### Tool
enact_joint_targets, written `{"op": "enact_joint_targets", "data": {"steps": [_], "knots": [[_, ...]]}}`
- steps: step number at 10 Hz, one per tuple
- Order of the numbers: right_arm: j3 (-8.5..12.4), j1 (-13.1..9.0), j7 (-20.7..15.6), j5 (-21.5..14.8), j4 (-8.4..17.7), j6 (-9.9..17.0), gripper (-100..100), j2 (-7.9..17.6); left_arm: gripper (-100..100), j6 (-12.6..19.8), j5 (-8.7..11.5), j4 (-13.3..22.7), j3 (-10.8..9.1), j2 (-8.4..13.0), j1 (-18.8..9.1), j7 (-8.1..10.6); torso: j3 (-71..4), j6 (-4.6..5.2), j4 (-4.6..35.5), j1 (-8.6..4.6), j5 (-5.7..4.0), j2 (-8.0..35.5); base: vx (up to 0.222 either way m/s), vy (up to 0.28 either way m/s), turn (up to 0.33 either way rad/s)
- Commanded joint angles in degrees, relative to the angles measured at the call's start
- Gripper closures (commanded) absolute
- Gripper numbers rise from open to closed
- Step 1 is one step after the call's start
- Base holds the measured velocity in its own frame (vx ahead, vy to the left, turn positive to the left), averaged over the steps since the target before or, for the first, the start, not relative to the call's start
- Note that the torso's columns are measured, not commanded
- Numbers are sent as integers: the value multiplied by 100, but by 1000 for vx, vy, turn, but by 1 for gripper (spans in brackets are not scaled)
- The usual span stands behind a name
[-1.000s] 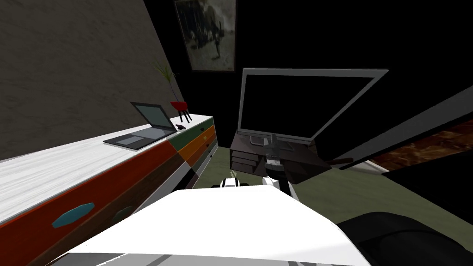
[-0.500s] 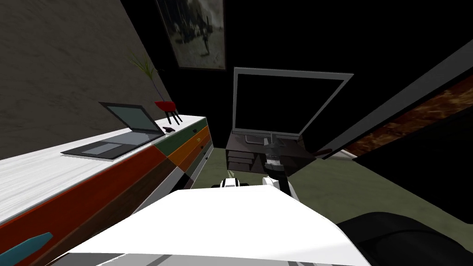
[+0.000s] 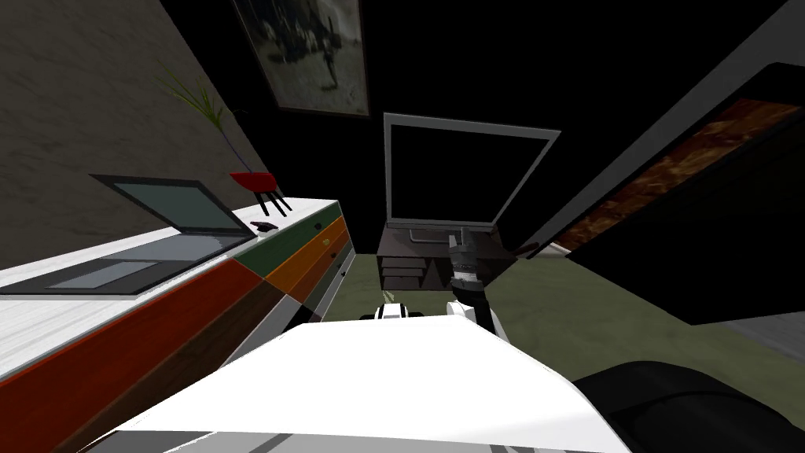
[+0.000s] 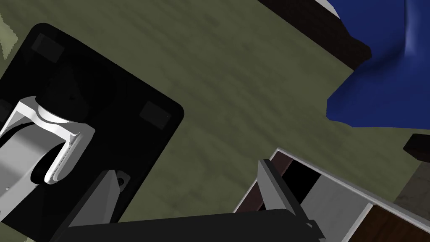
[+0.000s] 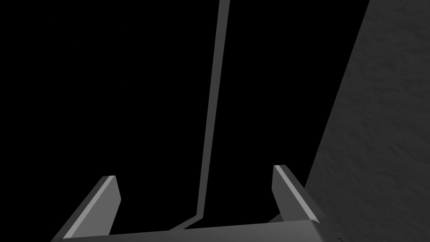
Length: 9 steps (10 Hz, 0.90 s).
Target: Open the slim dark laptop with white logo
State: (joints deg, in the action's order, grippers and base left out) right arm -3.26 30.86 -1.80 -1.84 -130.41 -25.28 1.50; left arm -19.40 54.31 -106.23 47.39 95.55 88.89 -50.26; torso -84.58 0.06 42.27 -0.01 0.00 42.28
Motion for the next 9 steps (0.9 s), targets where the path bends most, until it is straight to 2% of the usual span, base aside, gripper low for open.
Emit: {"op": "enact_joint_targets", "data": {"steps": [1, 3, 4, 5, 6, 7, 8, 9], "knots": [[1, 1, 0, 0, 0, 0, 0, 0, -100, 71, 279, -36, -33, 464, 334, -327, 1, -9, 1, 1, 0, -1, 0, 0, 0], [1, 2, 0, 0, 0, 0, 0, 0, -100, 71, 279, -36, -33, 464, 334, -392, 4, -9, 3, 0, 0, 5, 1, 0, 19], [1, 2, 0, 0, 0, 0, 0, 0, -100, 122, 487, 141, 175, 718, 574, -592, 4, -7, 3, -1, 0, 4, 2, -8, -311], [0, 0, 0, 0, 0, 0, 0, 0, -100, 122, 487, 141, 175, 956, 630, -702, -3, 4, -2, -1, -1, -3, 0, 0, -298], [1, 1, 0, 0, 0, 0, 0, 0, -100, 169, 681, 318, 375, 1199, 867, -870, -2, -5, -1, 3, 1, -5, 5, 0, -321], [1, 1, 0, 0, 0, 0, 0, 0, -100, 169, 681, 318, 375, 1340, 913, -846, -1, -6, 0, 3, 0, -2, 4, 4, -250], [1, 1, 0, 0, 0, 0, 0, 0, -100, 169, 681, 318, 375, 1517, 913, -996, 1, -9, 1, 1, 1, -1, 2, 4, -42], [1, 2, 0, 0, 0, 0, 0, 0, -100, 211, 860, 495, 567, 1703, 1168, -1183, 4, -13, 3, 1, 1, 3, 6, -4, -357]]}}
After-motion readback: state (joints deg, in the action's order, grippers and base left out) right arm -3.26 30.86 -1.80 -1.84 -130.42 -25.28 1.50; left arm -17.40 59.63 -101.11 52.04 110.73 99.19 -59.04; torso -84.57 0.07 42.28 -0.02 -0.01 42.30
